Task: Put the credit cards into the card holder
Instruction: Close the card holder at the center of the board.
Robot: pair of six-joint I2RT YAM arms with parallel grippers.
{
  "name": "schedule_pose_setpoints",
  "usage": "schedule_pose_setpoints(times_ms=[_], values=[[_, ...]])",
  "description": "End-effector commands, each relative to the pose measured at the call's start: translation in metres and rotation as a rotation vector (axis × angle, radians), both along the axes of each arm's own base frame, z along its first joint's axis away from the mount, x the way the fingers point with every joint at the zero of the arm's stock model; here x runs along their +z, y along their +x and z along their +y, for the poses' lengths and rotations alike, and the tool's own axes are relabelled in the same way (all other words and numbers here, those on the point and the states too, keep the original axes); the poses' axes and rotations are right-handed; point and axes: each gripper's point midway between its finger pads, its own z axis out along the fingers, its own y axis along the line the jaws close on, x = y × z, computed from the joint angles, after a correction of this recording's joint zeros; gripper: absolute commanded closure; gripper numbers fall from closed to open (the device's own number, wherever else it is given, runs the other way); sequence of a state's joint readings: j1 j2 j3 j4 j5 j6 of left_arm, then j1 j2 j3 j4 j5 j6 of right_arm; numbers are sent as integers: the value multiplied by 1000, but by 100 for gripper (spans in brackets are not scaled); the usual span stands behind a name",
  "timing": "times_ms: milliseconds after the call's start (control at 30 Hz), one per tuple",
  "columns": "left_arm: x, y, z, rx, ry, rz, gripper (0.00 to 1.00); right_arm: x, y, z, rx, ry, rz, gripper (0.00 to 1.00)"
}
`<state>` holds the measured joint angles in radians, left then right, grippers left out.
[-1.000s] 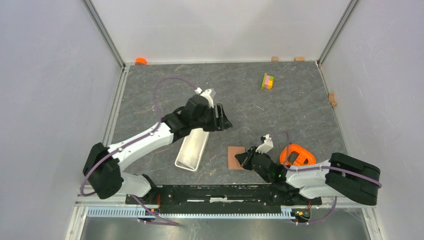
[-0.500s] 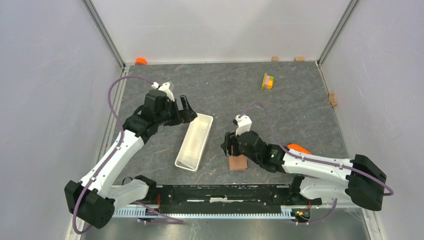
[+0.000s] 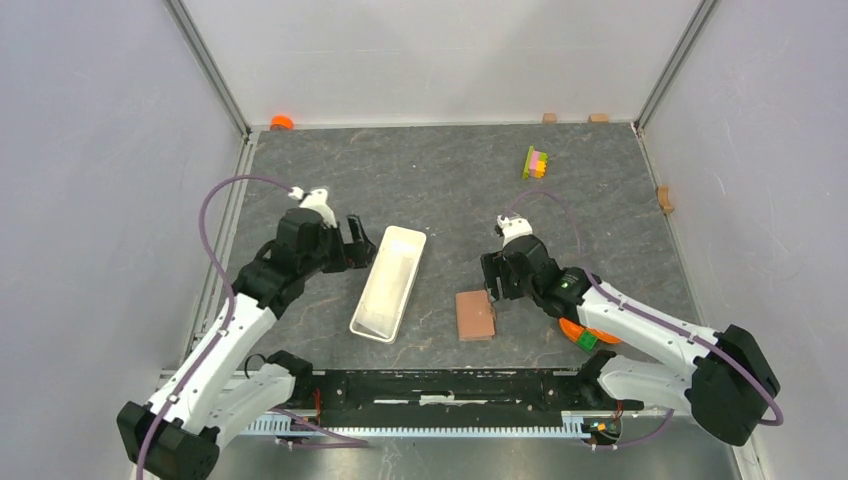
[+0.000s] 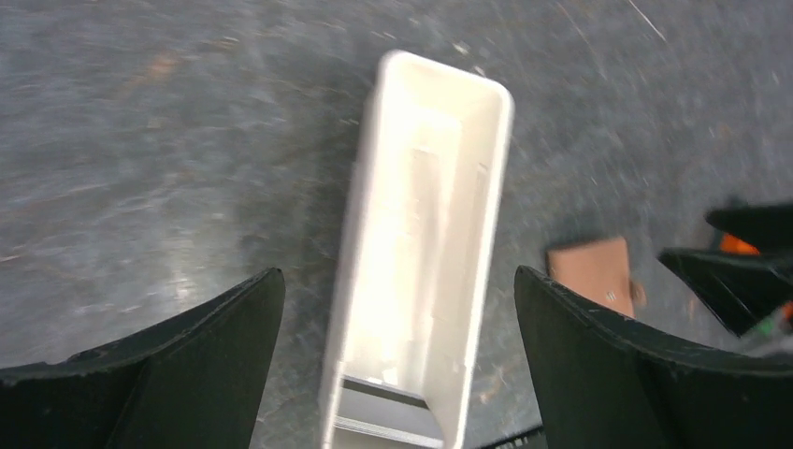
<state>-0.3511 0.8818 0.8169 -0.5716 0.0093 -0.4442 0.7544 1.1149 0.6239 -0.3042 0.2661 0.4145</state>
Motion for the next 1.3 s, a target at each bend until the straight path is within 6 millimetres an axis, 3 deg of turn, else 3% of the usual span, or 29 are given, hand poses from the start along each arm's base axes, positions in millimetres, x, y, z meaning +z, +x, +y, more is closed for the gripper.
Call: schedule_pose_setpoints(times_ms=[0,133,333,467,633,867,967,1267], values=[[3,-13,-44,-88,-38,-32,3,-5,-33,3,59,44,131,23],[-6,-33,-99,-166,-130,-8,7,-16,-55,11,61,173,191,33],[-34,-62,-182,-308,-193,79,10,-13,-62,28,87,271,210,42],[-59,-73,-215,-361,-169,141,11,-18,-63,28,89,255,224,49],[-97,-77,-226,-364,-125,214,12,-25,-62,25,74,237,224,58],[-125,-80,-230,-354,-106,266,16,-32,-56,21,44,221,202,70],[-133,-82,-231,-352,-103,282,18,-34,-56,19,33,213,204,81],[-145,-84,-231,-354,-78,306,19,-27,-57,16,21,223,192,77]])
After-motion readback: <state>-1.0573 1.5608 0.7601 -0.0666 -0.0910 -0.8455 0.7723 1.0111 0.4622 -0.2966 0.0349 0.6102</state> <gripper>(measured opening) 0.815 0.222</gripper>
